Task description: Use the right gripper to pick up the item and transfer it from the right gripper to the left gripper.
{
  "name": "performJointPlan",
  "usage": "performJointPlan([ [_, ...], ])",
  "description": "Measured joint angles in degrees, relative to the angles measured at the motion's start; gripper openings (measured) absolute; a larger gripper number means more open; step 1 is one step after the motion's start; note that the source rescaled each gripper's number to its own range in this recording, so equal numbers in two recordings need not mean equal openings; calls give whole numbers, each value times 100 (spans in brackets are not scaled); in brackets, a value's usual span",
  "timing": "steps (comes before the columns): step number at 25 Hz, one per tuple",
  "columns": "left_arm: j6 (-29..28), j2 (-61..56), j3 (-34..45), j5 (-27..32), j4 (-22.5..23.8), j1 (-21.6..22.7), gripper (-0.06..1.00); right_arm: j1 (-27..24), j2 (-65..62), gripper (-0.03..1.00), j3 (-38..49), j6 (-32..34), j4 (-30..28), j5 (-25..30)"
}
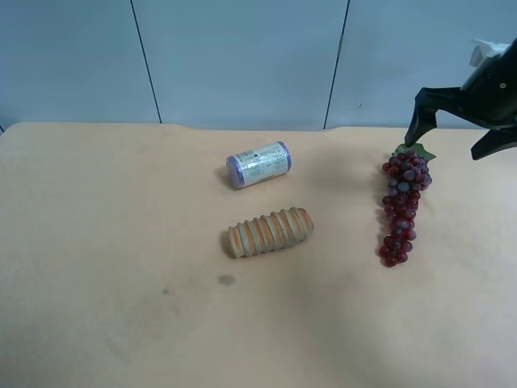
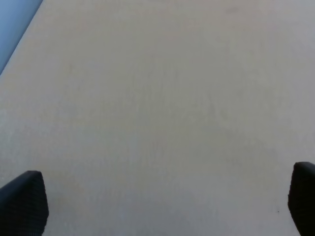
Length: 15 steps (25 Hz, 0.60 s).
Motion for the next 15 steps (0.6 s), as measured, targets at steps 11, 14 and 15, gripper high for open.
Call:
performJointPlan([
  [11,0,0,0,0,0,0,100,0,1501,100,-829,732,-429,-77],
  [14,0,0,0,0,0,0,100,0,1689,100,-834,894,-666,-176],
  [15,0,0,0,0,0,0,100,0,1748,100,-834,929,-693,-236],
])
